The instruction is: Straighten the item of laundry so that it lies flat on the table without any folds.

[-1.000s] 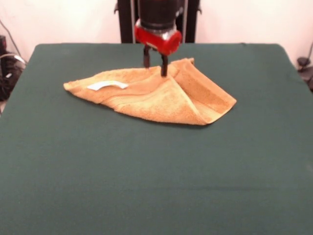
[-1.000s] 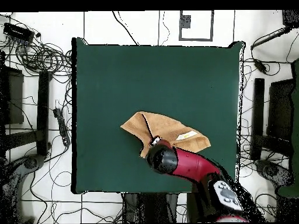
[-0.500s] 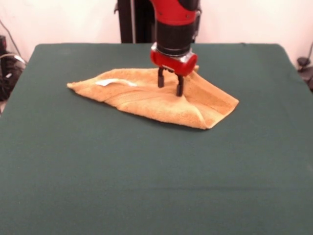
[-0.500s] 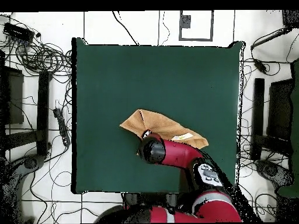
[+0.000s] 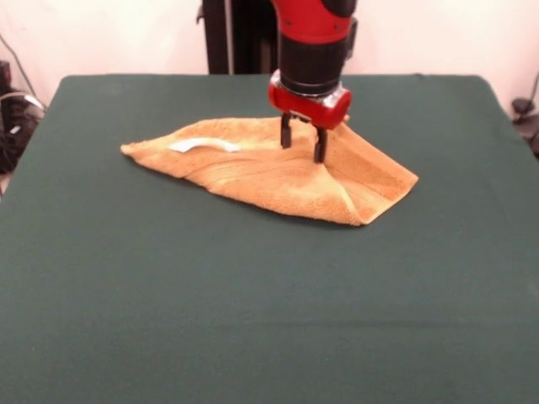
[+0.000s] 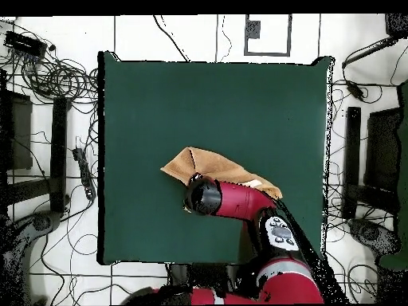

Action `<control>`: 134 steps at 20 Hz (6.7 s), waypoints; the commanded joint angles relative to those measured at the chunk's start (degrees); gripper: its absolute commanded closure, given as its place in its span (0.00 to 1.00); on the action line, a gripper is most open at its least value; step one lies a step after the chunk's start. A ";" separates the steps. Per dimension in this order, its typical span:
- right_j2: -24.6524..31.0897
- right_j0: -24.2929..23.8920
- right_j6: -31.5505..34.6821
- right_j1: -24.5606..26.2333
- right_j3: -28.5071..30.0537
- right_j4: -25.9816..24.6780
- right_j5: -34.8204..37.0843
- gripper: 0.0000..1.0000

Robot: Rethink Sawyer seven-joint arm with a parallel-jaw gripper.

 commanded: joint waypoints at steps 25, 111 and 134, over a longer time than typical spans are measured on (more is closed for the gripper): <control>13.01 -0.73 0.10 6.05 -9.49 -0.45 3.19 0.00; 28.14 -19.57 -35.72 12.85 -33.38 -24.56 31.05 1.00; 26.57 -17.73 -33.46 13.35 -35.70 -25.20 31.74 1.00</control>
